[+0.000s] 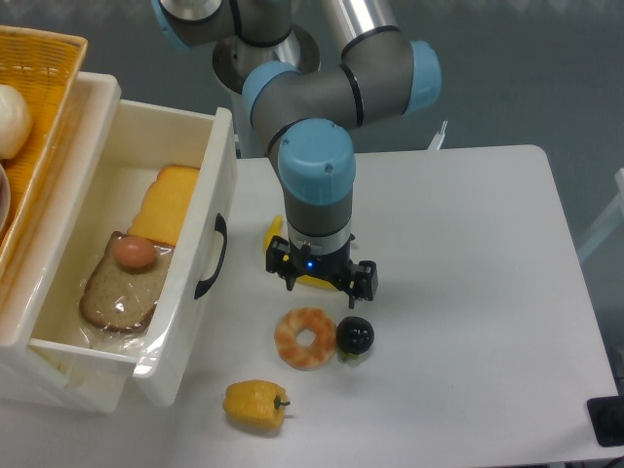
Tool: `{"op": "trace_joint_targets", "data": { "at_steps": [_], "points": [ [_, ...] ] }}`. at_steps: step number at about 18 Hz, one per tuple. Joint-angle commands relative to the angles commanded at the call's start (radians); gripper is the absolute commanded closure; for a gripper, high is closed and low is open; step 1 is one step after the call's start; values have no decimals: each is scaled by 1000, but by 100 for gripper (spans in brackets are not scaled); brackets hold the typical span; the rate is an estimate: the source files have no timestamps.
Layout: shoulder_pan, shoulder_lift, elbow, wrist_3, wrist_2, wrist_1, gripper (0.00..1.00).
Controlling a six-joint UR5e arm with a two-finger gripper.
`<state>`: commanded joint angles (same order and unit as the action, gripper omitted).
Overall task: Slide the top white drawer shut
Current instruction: 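Raise the gripper away from the banana and red pepper, then move the gripper toward the open white drawer's front panel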
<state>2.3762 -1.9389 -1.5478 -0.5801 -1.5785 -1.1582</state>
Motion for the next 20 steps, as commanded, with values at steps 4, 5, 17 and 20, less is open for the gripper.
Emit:
{"op": "trace_joint_targets", "data": {
  "at_steps": [4, 5, 17, 20],
  "points": [
    [-6, -11, -18, 23, 38, -3, 0],
    [-5, -11, -18, 23, 54, -5, 0],
    [2, -26, -43, 17, 186, -12, 0],
    [3, -26, -45, 17, 213, -28, 0]
  ]
}}
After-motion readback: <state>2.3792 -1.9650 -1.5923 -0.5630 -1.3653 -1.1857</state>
